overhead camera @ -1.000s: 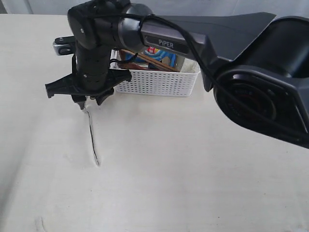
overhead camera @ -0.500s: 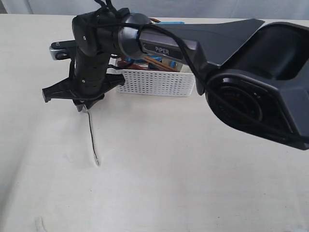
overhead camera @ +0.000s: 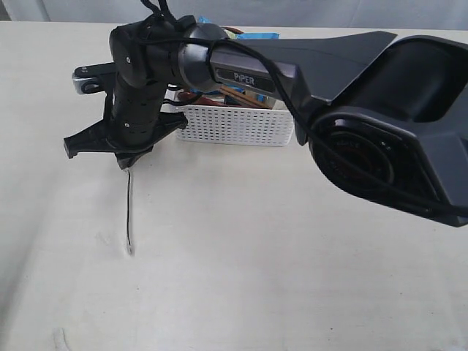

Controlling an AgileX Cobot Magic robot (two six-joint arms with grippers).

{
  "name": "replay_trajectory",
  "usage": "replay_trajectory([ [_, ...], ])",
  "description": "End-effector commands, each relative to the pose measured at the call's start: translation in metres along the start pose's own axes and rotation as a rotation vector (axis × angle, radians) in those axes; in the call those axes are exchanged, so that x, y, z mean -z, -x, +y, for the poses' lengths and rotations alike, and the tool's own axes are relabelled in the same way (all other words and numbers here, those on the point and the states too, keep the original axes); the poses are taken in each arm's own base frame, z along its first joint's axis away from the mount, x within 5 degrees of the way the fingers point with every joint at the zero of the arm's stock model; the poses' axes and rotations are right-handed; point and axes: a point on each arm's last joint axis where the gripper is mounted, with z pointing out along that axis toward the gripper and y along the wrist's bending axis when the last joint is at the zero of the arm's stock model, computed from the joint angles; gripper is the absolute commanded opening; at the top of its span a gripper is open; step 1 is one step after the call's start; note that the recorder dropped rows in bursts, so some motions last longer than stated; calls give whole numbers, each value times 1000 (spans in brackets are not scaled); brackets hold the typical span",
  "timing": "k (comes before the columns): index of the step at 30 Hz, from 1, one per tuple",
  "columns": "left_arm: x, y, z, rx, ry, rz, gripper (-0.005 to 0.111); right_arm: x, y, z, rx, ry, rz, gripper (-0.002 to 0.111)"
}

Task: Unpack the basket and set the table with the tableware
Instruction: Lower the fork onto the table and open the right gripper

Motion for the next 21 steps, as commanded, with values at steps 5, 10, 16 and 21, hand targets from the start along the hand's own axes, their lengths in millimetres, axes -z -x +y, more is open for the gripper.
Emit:
replay_trajectory([
  [5, 0, 0, 0, 3, -2, -11, 0, 15, -2, 7, 54, -84, 2, -1],
  [10, 0, 0, 0, 3, -2, -11, 0, 48, 1, 18, 91, -340, -6, -1],
  [16, 0, 0, 0, 3, -2, -11, 0, 56, -6, 50, 78, -505, -98, -1],
  [21, 0, 0, 0, 3, -2, -11, 0, 21, -15, 51, 73, -572, -80, -1],
])
